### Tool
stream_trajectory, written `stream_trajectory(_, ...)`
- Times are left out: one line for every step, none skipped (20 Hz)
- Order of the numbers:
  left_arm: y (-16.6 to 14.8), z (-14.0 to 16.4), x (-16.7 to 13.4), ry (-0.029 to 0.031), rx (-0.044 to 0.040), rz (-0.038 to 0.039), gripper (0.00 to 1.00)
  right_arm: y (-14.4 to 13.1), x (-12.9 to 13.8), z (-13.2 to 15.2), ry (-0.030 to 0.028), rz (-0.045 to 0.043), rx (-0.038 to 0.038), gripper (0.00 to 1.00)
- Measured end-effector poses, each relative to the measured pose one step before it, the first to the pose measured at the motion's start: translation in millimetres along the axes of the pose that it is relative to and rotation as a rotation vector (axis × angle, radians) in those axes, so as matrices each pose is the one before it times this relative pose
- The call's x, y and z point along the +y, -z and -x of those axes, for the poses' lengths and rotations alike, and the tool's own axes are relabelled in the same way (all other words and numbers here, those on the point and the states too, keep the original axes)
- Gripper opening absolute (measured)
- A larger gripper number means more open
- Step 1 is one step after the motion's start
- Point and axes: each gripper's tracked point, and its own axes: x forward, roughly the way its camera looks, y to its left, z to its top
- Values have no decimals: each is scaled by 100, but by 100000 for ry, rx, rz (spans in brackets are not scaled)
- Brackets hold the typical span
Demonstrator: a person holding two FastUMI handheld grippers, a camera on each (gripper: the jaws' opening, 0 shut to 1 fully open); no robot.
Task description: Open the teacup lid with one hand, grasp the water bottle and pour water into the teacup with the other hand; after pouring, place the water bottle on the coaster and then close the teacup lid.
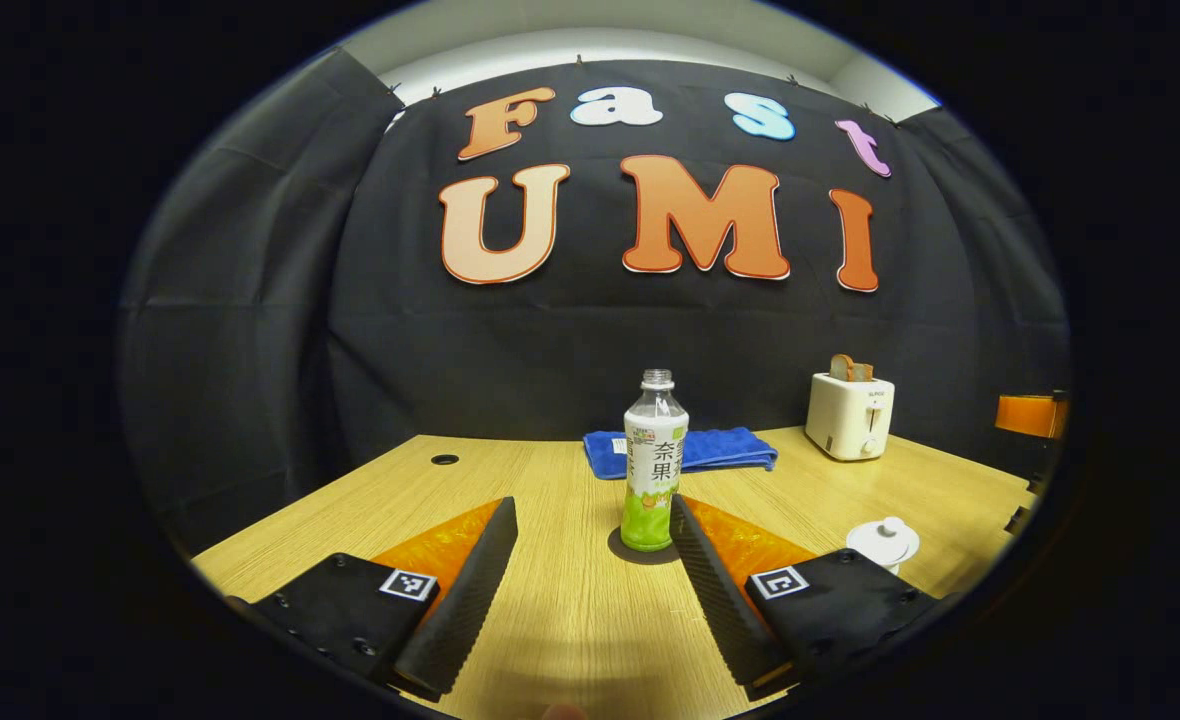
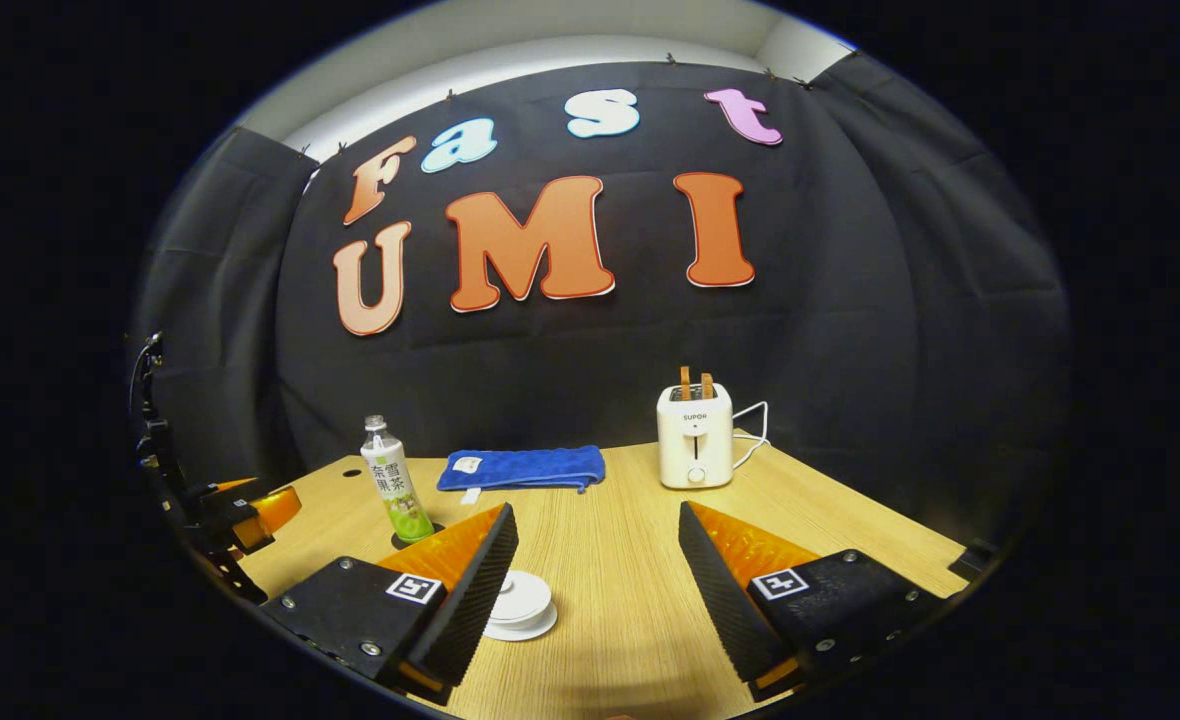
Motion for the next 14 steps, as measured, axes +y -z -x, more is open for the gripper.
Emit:
stream_trajectory(-50,-3,106,-281,-170,-120,98,-78,215,-60,-525,306,-76,97)
stream_trajectory(21,17,28,-209,73,-136,98,63,173,50,-510,458,26,97)
stream_trajectory(39,92,50,-102,64,-63,98,69,96,15,-218,611,115,97)
stream_trajectory(-33,-13,41,-9,55,-37,98,22,55,-92,-8,504,94,97)
stream_trajectory(23,21,-37,85,-33,-123,98,40,42,-27,-37,312,123,97)
stream_trajectory(-62,58,22,71,-168,-89,98,53,125,3,-181,189,54,97)
stream_trajectory(-40,47,-50,45,-242,37,98,-3,54,57,-116,140,13,97)
stream_trajectory(-60,1,61,55,-292,77,98,-79,3,-5,10,179,-39,97)
stream_trajectory(7,-71,28,-18,-171,102,98,-32,-55,5,95,141,-50,97)
stream_trajectory(4,2,1,-216,-10,157,98,4,-6,-28,33,75,-131,97)
stream_trajectory(41,52,11,47,121,76,98,-15,-16,11,-10,3,-148,97)
stream_trajectory(33,34,14,-30,265,-154,98,-17,4,39,30,-65,-106,97)
stream_trajectory(58,-102,17,5,98,-161,98,-52,-46,0,41,16,-172,97)
stream_trajectory(-118,-3,-43,149,-137,-43,98,-31,-46,84,26,159,-59,97)
